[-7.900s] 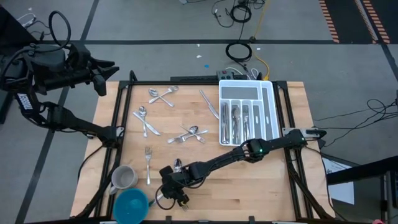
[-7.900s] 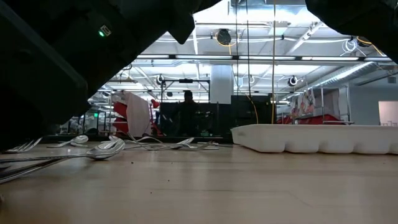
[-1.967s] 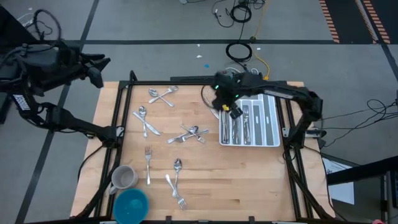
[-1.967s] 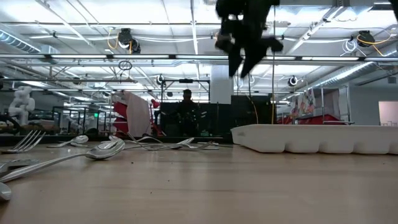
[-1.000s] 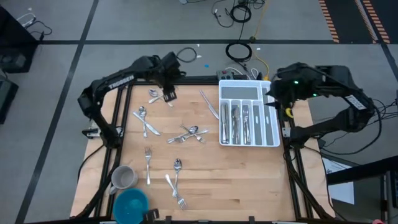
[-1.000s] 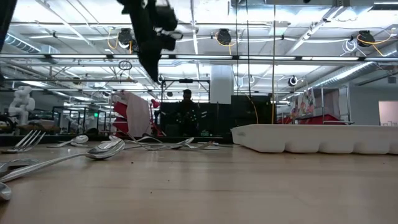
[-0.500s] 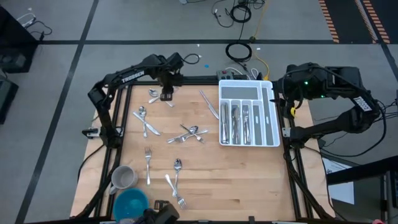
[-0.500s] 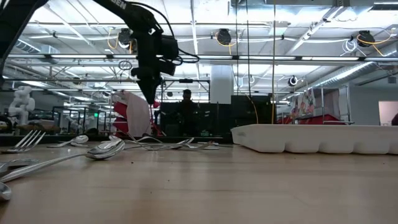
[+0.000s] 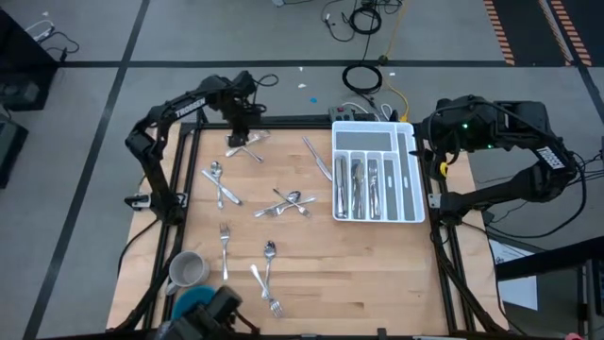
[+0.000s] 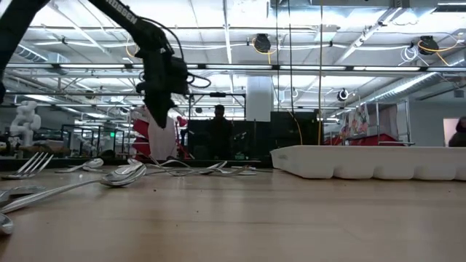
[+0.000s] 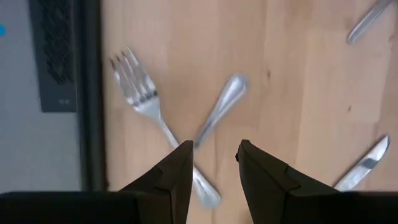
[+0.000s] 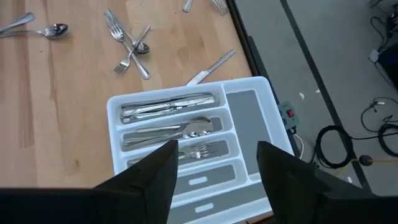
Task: Sort silverware
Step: Put the spoon into the silverware tray
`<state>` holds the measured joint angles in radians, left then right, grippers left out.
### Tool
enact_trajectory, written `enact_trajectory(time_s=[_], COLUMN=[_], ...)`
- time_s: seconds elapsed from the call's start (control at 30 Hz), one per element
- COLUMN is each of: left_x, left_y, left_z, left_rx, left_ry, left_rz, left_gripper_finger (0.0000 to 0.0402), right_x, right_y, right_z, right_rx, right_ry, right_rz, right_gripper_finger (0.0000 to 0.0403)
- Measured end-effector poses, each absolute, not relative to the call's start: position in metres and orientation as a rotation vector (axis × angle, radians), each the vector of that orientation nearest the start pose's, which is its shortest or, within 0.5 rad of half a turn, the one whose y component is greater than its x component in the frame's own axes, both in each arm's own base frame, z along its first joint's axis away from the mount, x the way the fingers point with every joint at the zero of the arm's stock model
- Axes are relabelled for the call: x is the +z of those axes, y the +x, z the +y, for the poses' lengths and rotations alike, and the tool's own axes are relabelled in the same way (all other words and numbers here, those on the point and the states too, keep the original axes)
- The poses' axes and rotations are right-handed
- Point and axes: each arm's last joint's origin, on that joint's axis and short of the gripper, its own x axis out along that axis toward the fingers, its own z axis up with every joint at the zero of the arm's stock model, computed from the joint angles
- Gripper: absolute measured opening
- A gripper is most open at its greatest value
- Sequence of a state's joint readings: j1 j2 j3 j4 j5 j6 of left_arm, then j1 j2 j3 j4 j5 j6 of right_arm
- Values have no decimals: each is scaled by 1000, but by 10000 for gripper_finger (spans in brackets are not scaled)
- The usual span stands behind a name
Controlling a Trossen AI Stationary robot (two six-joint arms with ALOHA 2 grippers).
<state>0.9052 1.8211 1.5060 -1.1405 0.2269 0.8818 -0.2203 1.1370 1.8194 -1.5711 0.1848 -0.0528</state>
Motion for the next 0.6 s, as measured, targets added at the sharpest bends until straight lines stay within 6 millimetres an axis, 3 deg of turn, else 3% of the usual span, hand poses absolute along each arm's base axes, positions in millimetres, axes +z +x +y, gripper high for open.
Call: enact_trajectory(time_s=[0.43,0.6], left_x=[200,199], left_y=[215,214], left_z=[244,241], left_rx=[-204,-229], left_ry=[-60,-81], left_rz=[1378,1373], left_gripper_finger=[132,132], right_x=[469,468], right_y=[120,125], right_z=[-32,-34], right_rx=[-360,-362], right_ry=[-27,-21], right_rz=[908,916], right_gripper_finger=[218,218])
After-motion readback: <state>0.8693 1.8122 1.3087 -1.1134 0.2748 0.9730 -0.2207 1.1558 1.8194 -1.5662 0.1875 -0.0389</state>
